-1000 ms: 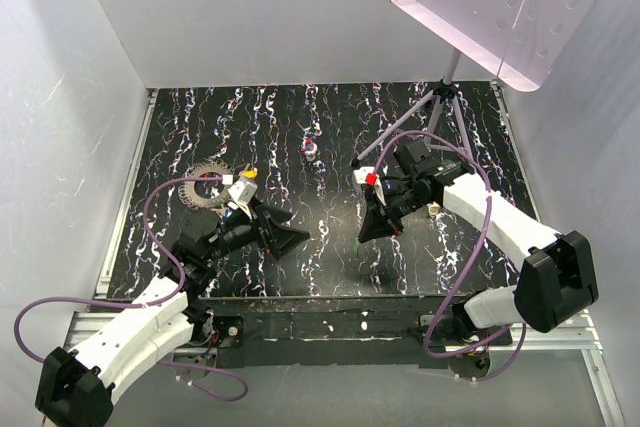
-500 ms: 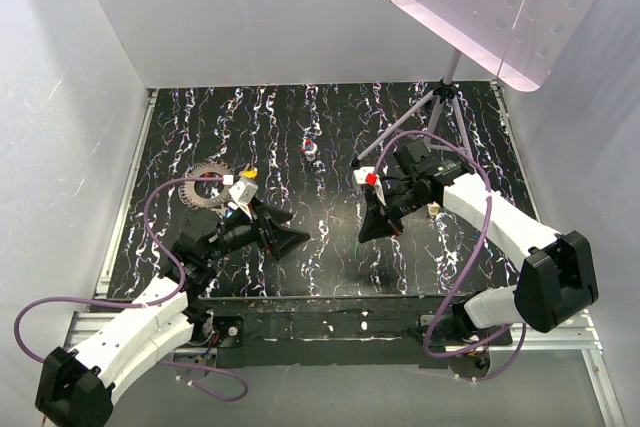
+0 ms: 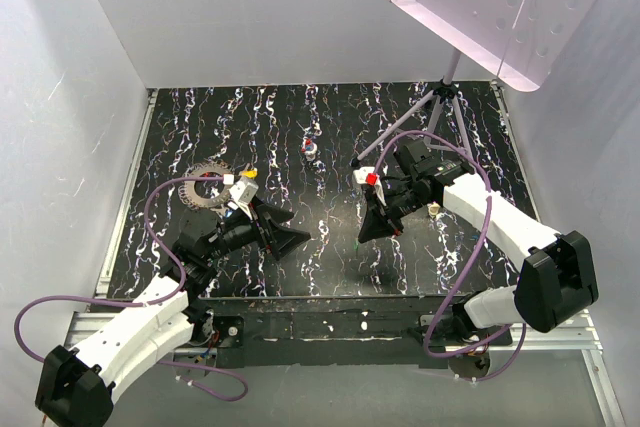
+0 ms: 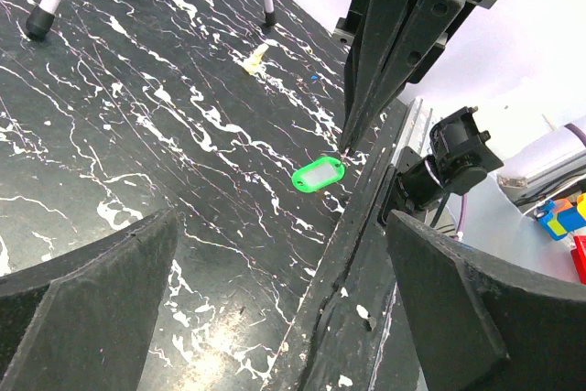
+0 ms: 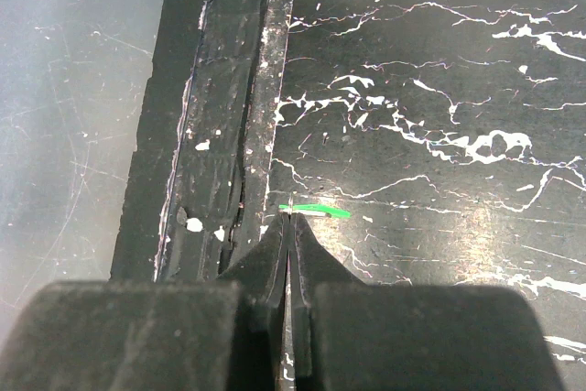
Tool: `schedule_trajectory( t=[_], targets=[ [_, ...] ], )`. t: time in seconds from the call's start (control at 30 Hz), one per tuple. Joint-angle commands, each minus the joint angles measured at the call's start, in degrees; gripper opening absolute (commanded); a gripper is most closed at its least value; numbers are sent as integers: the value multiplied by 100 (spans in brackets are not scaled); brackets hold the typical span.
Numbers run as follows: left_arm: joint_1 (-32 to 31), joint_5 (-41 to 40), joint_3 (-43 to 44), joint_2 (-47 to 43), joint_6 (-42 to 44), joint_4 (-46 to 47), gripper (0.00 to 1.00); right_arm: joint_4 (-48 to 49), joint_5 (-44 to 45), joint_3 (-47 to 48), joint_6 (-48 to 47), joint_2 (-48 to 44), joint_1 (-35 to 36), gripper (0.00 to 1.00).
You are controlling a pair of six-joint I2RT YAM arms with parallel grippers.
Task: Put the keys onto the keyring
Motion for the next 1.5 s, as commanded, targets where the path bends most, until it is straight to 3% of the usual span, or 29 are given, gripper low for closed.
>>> schedule_trajectory(
  t=[0.0,0.8,1.13,1.47],
  targets=[
    [-18,106,143,72,85,164,96,-79,-223,57,-79,-43,-22,1],
    [-27,246,64,300,85,462,95,-97,-284,48,-70,-17,-22,1],
    [-211,299,99,687,269,647,88,-62,-390,39,-53,1,-22,1],
    [-343,211,169,889,463,639,86,-62,-477,31,-44,10,-31,1]
  ],
)
